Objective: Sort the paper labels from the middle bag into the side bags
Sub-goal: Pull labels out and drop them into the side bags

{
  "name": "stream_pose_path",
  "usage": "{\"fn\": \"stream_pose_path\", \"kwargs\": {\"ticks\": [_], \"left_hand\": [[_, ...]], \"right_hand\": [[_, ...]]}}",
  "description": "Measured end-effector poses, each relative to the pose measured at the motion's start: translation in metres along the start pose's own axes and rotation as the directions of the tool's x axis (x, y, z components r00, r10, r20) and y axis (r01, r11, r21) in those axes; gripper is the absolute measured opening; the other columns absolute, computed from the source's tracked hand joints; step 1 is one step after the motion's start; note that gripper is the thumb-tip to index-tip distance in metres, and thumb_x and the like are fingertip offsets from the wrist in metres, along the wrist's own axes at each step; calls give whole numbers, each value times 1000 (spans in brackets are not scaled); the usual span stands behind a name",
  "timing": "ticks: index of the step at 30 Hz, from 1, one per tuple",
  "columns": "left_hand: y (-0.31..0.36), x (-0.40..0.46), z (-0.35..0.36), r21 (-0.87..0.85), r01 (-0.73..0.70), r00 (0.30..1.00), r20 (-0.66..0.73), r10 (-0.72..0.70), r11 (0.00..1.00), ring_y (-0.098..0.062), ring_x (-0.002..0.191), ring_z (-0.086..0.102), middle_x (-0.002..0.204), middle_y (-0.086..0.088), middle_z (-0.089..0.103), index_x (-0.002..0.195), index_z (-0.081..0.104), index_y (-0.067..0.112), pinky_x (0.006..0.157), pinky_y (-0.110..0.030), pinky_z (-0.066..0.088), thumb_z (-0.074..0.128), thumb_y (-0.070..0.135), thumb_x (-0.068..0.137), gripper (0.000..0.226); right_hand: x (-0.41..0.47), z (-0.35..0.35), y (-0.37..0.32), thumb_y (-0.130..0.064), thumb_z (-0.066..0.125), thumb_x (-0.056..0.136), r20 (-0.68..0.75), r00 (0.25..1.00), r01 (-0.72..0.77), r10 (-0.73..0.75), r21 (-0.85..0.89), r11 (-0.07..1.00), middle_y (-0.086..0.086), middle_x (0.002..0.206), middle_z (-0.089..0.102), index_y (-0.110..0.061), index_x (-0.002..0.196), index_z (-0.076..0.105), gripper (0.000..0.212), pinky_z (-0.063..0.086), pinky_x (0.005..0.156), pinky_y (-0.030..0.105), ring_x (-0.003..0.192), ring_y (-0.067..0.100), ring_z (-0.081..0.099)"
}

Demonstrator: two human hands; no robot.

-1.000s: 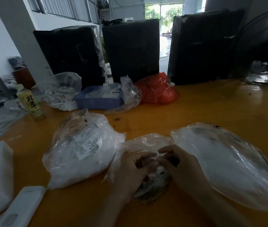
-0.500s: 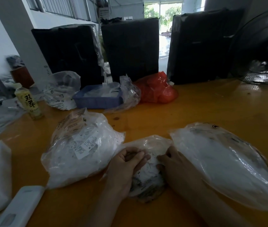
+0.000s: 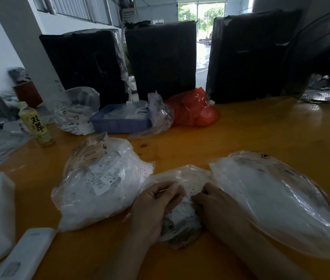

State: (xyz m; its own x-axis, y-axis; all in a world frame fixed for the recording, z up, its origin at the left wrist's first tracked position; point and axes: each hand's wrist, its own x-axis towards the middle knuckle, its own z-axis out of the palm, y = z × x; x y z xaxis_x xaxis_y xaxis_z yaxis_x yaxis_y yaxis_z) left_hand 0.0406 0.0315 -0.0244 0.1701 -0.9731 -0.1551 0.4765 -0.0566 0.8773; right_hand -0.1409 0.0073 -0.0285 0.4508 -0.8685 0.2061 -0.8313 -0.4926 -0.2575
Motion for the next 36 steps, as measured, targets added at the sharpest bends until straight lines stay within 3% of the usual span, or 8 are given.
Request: {"fn": "stream_pose_path", "kwargs": {"ticks": [9, 14, 16, 20, 25, 28, 32, 36], "left_hand": [[4, 0, 1, -26, 20, 1000, -15, -20, 999, -29, 99, 79, 106, -19, 79, 92, 84, 12, 73, -21, 62, 80, 15, 75, 18], [4, 1, 2, -24, 11, 1000, -2, -11, 1000, -32, 99, 79, 106, -22, 79, 93, 84, 9, 77, -24, 62, 89, 25, 63, 34], [2, 2, 1, -9, 10, 1000, -8, -10, 1000, -33, 100, 78, 106, -22, 79, 94, 84, 8, 78, -25, 63, 91, 29, 60, 40], [-2, 2, 0, 5, 11, 1000, -12, -11, 1000, -34, 101, 78, 106, -23, 78, 94, 83, 8, 80, -25, 62, 90, 28, 64, 37], [-3, 3, -2, 16, 26, 999, 33, -26, 1000, -34, 104, 77, 109, -23, 78, 99, 83, 9, 83, -25, 62, 87, 22, 73, 30], [-4, 2, -2, 33, 15, 998, 61, -17, 999, -34, 105, 77, 109, -22, 78, 100, 83, 10, 85, -26, 62, 89, 26, 68, 37], [-2, -2, 1, 107, -18, 995, 96, 8, 994, -31, 105, 77, 109, -18, 79, 100, 84, 18, 86, -24, 61, 90, 31, 66, 37], [-1, -7, 4, 194, -74, 992, 117, 52, 978, -27, 104, 78, 106, -14, 80, 97, 85, 20, 86, -24, 61, 87, 29, 74, 25]], "right_hand": [[-4, -7, 3, -33, 63, 98, -172, 951, -179, 256, 368, 912, -12, 95, 75, -33, 117, 70, 20, 46, 60, 4, 66, -5, 61], [-8, -18, 1, -61, 54, 88, -295, 908, -97, 298, 543, 834, -37, 76, 61, -47, 98, 65, 21, 48, 70, 3, 82, -16, 62], [-8, -16, 1, -56, 64, 86, -298, 889, -104, 346, 606, 789, -35, 81, 63, -49, 99, 63, 15, 49, 71, 3, 85, -15, 63], [-5, -12, 7, -30, 72, 92, -235, 895, -140, 378, 657, 740, -25, 101, 62, -43, 123, 53, 40, 50, 69, 7, 92, -10, 61], [-6, -11, 7, -27, 61, 99, -253, 911, -47, 326, 721, 691, -13, 86, 65, -41, 100, 58, 14, 48, 60, 14, 75, 4, 62], [-5, -15, 3, -18, 53, 104, -256, 923, 22, 286, 778, 627, -2, 91, 66, -36, 101, 63, 21, 56, 66, 21, 76, 12, 68], [-7, -18, 1, -20, 59, 101, -287, 935, 61, 206, 706, 706, -12, 91, 66, -49, 117, 57, 33, 53, 69, 15, 79, 4, 68], [-6, -16, 1, -26, 65, 96, -276, 935, 20, 222, 666, 745, -22, 85, 68, -56, 109, 53, 34, 49, 68, 10, 77, -3, 67]]}}
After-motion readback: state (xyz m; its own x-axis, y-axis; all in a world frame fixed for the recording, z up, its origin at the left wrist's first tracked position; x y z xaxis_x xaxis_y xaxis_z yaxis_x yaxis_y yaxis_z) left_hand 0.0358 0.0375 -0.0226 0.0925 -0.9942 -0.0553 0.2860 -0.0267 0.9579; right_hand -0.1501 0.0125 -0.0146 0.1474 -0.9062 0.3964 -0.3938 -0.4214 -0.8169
